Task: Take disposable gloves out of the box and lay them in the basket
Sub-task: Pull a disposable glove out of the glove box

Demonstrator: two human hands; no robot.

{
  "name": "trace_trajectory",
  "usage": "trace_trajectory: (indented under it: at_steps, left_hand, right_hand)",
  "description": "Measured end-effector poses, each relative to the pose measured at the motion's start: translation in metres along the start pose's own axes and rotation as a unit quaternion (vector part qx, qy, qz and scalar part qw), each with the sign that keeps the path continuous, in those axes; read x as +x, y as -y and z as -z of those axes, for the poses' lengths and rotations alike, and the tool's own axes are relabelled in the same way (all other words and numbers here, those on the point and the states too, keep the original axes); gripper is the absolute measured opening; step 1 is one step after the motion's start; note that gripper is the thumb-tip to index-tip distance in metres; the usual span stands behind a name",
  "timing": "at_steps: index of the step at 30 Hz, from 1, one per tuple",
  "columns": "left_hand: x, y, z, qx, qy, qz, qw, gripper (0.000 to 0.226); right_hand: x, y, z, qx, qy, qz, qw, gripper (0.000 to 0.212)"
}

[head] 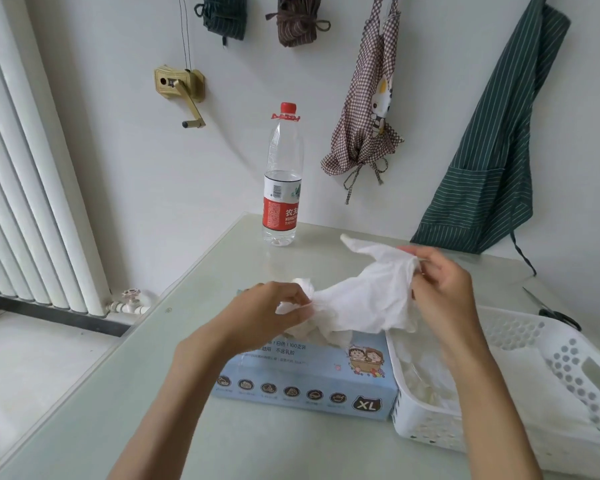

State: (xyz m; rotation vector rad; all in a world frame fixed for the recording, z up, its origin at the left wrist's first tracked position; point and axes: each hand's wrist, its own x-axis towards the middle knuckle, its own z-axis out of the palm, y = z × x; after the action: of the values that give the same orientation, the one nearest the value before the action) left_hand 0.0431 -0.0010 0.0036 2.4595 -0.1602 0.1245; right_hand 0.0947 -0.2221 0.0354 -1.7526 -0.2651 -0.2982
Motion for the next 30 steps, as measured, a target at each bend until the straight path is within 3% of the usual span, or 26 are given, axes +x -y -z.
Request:
trace_trajectory:
  at_steps: [5,7,13,18,20,23,27,30]
  left_hand:
    - [-0.001,-0.011,-0.005,0.122,0.131,-0.009,0.984,0.024]
    - [0.002,-0.016,-0.002,0.151,0.171,-0.001,0.974,0.024]
    - [0.01,-0.042,0.032,0.23,0.147,-0.02,0.962,0.019]
    - [0.021,-0.07,0.053,0.137,0.104,-0.024,0.985,0.025]
    - [0.027,-0.093,0.049,0.062,0.106,-0.051,0.991,0.045]
    - [0.032,-0.13,0.031,-0.029,0.17,-0.081,0.982,0.071]
    - [0.041,-0.15,0.014,-0.101,0.141,-0.1,0.98,0.034]
    - [0.047,-0.158,0.009,-0.145,0.087,-0.104,0.98,0.028]
  right_hand:
    - [0.014,0.019,0.024,0.066,-0.081,0.008,0.994,0.035]
    - [0.02,0.031,0.043,0.054,-0.077,0.016,0.995,0.029]
    - [0.027,0.055,0.081,-0.042,0.184,-0.073,0.979,0.023]
    - [0.02,0.064,0.106,-0.027,0.289,-0.114,0.95,0.011]
    - [0.014,0.065,0.105,-0.022,0.324,-0.111,0.939,0.009]
    - [0.007,0.07,0.105,-0.006,0.33,-0.088,0.94,0.011]
    - [0.005,0.069,0.117,-0.061,0.286,-0.044,0.955,0.021]
    - [0.003,0.065,0.129,0.035,0.263,-0.089,0.96,0.025]
